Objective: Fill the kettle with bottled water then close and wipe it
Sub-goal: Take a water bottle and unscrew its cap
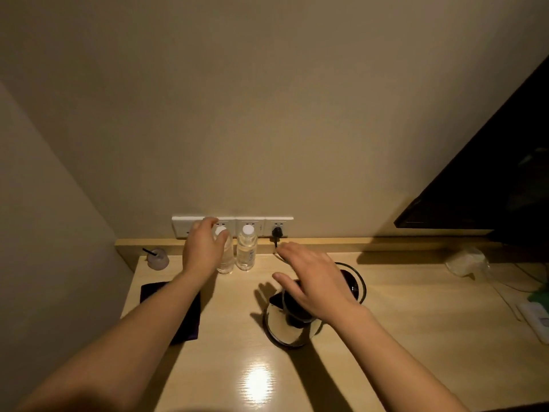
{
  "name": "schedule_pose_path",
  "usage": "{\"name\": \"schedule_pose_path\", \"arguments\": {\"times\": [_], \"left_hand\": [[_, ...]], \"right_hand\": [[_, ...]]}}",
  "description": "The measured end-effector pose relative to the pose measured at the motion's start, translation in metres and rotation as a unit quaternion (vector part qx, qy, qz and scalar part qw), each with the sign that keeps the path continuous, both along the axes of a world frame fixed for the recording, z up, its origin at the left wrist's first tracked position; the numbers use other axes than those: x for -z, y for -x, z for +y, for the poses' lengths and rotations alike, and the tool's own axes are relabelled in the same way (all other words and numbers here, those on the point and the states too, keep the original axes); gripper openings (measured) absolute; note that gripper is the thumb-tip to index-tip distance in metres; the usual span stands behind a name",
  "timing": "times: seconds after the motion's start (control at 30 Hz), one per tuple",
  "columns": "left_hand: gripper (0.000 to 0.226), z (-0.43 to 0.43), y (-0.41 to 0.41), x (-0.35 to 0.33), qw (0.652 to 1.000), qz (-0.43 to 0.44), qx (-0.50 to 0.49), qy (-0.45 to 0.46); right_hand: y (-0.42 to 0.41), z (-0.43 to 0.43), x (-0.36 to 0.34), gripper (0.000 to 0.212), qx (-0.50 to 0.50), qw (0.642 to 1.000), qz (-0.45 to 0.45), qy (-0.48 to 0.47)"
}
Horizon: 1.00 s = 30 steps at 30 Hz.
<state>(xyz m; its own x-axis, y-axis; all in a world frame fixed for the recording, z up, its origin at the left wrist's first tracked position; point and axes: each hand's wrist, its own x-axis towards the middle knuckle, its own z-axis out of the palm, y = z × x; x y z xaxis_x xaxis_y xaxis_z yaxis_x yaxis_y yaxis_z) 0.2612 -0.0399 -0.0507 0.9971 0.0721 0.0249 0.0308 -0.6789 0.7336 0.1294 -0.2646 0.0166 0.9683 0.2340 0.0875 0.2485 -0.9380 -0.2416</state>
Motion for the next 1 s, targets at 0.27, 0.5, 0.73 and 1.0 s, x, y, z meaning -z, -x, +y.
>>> {"name": "schedule_pose_path", "arguments": {"times": [0.27, 0.5, 0.73, 1.0], "left_hand": [[0.027, 0.005, -0.048, -0.003, 0.936, 0.079, 0.211, -0.27], [0.01, 0.02, -0.029, -0.024, 0.898, 0.028, 0.316, -0.305], [0.017, 0.045, 0.003, -0.073, 0.862, -0.033, 0.432, -0.264], [0.03, 0.06, 0.037, -0.086, 0.858, -0.048, 0.471, -0.196]], "right_hand": [[-0.038, 0.056, 0.032, 0.057, -0.078, 0.995, 0.039, 0.041], [-0.061, 0.078, 0.043, 0.065, 0.049, 0.985, 0.119, -0.114], [-0.073, 0.092, 0.06, 0.088, 0.055, 0.932, 0.201, -0.298], [-0.05, 0.101, 0.065, 0.064, 0.013, 0.907, 0.214, -0.363]]}}
